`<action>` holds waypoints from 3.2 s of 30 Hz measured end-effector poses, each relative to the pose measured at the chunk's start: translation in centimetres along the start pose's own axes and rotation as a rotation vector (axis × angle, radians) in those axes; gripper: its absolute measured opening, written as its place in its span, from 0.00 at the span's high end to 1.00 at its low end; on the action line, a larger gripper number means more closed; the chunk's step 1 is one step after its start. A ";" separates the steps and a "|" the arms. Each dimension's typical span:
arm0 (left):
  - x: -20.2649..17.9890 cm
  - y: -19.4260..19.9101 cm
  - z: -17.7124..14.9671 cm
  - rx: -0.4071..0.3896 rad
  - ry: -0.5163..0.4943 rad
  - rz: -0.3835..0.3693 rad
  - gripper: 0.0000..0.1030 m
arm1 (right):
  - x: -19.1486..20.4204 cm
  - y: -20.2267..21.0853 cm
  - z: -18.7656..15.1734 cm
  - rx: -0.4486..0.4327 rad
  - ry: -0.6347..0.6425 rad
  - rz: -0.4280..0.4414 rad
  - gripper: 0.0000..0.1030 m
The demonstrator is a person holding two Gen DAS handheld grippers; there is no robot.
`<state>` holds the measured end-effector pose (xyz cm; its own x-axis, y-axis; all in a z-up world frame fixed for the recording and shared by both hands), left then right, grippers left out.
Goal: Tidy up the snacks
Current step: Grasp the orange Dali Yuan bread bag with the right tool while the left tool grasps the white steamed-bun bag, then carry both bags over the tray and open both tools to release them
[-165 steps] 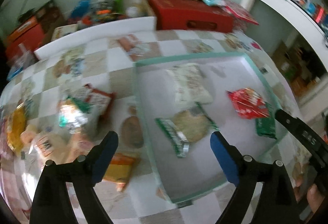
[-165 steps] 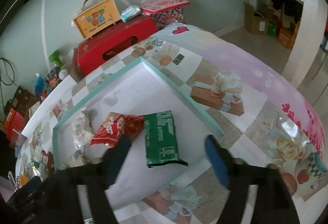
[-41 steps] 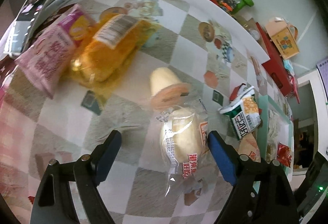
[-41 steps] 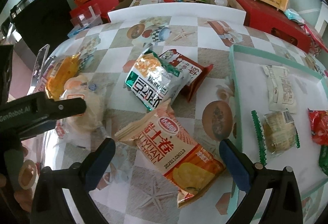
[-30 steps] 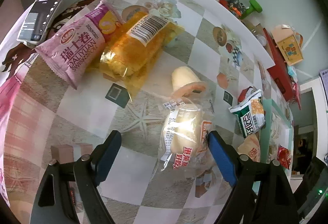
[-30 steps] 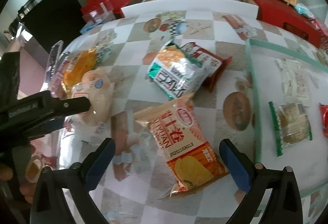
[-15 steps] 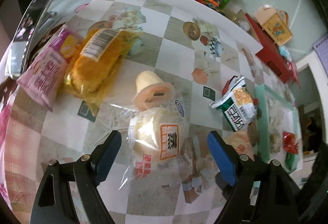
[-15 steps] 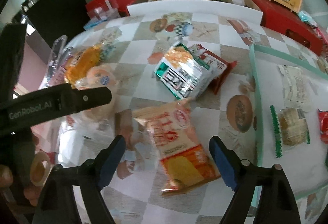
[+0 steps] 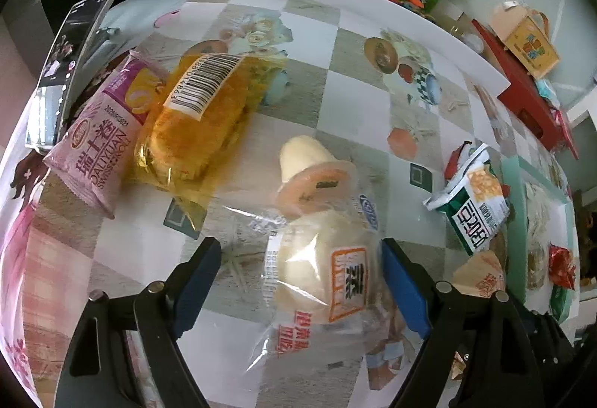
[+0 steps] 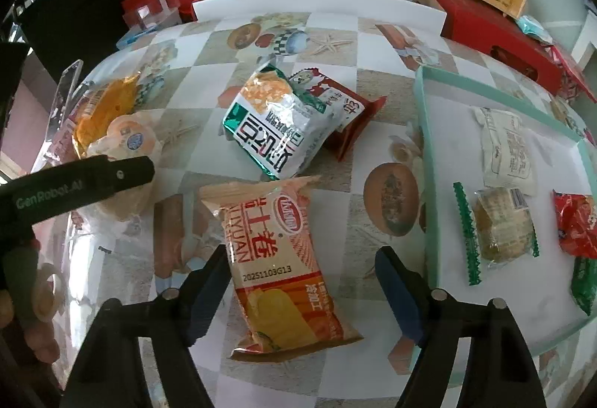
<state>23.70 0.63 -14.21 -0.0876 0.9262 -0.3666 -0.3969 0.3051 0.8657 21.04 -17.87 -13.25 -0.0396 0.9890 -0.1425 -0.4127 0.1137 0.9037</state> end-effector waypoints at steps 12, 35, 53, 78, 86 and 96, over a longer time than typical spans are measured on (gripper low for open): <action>-0.2 -0.3 0.0 0.009 -0.015 -0.048 0.45 | 0.4 0.3 0.0 -0.011 0.001 0.022 0.47; -2.3 2.8 -0.3 -0.044 -0.079 -0.111 0.48 | -0.9 4.0 0.8 -0.137 -0.065 0.081 0.63; -6.2 4.6 -0.6 -0.108 -0.181 -0.216 0.48 | -9.0 5.1 0.8 -0.170 -0.266 0.004 0.63; -19.7 -0.1 -0.6 0.041 -0.387 -0.338 0.48 | -24.8 3.3 -1.4 -0.152 -0.658 -0.074 0.63; -24.7 -3.4 0.8 0.071 -0.450 -0.320 0.48 | -26.5 3.0 0.7 -0.165 -0.649 -0.090 0.63; -26.6 -7.1 2.3 0.101 -0.438 -0.272 0.48 | -26.4 0.5 3.6 -0.141 -0.581 -0.107 0.62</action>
<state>30.97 -25.65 -9.78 0.4054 0.8097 -0.4242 -0.2599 0.5470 0.7958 25.17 -43.61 -7.56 0.4957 0.8671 0.0499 -0.5053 0.2412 0.8285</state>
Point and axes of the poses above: each gripper's, at about its wrist camera, not at the fingertips, and y roughly against the way its jaws point, x to its left, z to its top, the point moved 1 cm from there along -y, roughly the way its jaws point, and after that the axes turned 11 degrees about -z, right-handed, at the moved point
